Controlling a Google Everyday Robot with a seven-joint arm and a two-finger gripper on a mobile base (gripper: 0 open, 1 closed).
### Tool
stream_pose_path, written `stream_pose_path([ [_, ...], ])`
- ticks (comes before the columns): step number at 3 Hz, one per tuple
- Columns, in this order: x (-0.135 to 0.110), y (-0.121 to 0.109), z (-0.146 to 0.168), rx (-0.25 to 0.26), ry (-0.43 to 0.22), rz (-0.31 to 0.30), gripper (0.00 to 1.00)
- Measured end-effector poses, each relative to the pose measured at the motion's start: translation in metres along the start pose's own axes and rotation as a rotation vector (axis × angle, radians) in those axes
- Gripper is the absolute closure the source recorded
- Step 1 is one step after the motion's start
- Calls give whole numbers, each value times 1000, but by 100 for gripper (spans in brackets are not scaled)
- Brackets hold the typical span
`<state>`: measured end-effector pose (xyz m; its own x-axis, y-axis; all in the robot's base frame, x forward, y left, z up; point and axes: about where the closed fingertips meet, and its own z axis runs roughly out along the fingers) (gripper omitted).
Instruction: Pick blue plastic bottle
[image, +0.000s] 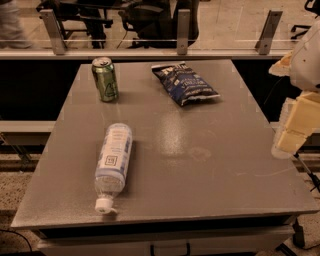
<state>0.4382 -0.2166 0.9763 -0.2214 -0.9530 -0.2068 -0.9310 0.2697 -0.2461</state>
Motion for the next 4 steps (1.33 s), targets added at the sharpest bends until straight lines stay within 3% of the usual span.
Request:
stream_pose_path([
  [1,0,0,0,0,0,0,0],
  [2,-16,-4,-4,21,-40,-74,0],
  [3,-41,-11,-5,34,-100,-183,0],
  [4,-71,-15,-2,33,-152,-332,0],
])
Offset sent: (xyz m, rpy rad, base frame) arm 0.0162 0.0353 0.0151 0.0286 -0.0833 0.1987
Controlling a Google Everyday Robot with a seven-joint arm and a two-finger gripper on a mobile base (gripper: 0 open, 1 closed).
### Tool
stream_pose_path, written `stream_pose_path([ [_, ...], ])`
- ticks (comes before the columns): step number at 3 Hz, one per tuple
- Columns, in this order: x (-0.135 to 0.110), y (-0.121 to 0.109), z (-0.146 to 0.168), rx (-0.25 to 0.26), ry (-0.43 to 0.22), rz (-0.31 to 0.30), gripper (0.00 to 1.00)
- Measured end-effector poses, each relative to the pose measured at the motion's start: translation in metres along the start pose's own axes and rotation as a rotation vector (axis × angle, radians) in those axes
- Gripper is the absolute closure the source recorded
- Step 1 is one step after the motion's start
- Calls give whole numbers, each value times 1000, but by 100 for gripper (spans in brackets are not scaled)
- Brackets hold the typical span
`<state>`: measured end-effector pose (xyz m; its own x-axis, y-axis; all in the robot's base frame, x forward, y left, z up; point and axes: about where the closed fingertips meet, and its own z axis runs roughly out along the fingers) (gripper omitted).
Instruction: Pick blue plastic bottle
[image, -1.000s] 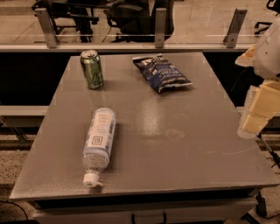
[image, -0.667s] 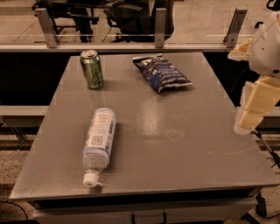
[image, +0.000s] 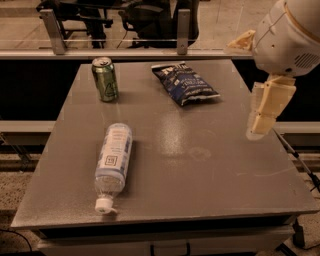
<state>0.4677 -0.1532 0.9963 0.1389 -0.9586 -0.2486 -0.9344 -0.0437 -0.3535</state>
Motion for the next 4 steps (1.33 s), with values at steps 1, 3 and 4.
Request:
stream_pose_path([
  [1,-39,-8,17,-10,-41,-235,0],
  [3,-106,-5,36,-35,-56,-604,0],
  [4,-139,3,49,-57,-40,-753,0],
])
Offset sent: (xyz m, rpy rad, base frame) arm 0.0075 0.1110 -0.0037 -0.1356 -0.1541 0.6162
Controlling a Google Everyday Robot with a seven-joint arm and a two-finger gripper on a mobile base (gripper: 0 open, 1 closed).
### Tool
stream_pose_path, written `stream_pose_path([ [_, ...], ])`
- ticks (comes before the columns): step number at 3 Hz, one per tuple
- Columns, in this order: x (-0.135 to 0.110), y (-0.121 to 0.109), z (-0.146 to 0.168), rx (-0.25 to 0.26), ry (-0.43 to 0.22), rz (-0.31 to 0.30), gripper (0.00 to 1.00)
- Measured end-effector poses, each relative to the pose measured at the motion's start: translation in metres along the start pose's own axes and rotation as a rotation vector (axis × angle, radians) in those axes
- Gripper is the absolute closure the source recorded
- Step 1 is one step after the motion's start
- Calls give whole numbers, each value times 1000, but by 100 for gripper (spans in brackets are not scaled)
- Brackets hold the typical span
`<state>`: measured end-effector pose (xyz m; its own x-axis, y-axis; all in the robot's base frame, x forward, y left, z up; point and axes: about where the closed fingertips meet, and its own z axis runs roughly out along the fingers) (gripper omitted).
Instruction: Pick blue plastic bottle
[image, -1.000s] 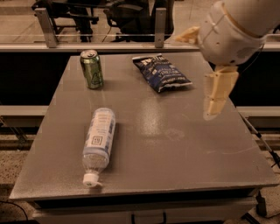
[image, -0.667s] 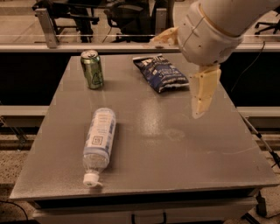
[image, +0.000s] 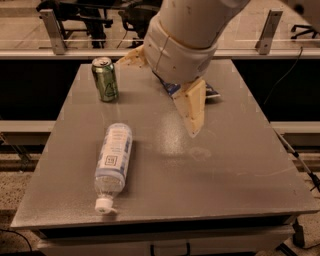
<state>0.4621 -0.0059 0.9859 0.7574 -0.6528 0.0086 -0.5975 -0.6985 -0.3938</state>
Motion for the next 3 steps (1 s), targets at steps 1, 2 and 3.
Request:
stream_pose_path([
  [1,-28,-12,22,-47,16,-144,0],
  [2,-47,-19,47,-92,17,-261,0],
  [3,-56,-21,72,-149,14,-351,0],
])
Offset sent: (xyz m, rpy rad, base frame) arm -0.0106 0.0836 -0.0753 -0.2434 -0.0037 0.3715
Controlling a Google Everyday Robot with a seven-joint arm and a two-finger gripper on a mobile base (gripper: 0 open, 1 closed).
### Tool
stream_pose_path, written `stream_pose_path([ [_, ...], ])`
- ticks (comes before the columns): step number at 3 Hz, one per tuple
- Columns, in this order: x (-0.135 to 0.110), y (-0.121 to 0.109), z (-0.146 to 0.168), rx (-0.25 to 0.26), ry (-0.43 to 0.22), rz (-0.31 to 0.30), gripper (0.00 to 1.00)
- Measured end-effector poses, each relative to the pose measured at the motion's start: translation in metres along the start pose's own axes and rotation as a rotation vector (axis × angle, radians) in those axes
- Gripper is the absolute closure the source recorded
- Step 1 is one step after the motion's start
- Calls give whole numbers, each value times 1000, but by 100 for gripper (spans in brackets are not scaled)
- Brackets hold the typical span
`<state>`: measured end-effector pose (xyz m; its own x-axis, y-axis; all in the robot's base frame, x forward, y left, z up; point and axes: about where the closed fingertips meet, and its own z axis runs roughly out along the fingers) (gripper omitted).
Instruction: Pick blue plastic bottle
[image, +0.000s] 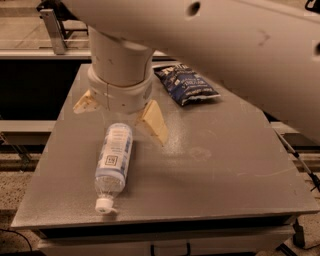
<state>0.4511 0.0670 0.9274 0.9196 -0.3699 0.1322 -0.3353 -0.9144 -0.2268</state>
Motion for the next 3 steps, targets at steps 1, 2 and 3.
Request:
stream_pose_path([
  [1,-4,-1,23,-59,-10,-61,0],
  [2,-8,2,40,-104,-26,-93,0],
  [3,-12,5,51,-133,-37,-113,0],
])
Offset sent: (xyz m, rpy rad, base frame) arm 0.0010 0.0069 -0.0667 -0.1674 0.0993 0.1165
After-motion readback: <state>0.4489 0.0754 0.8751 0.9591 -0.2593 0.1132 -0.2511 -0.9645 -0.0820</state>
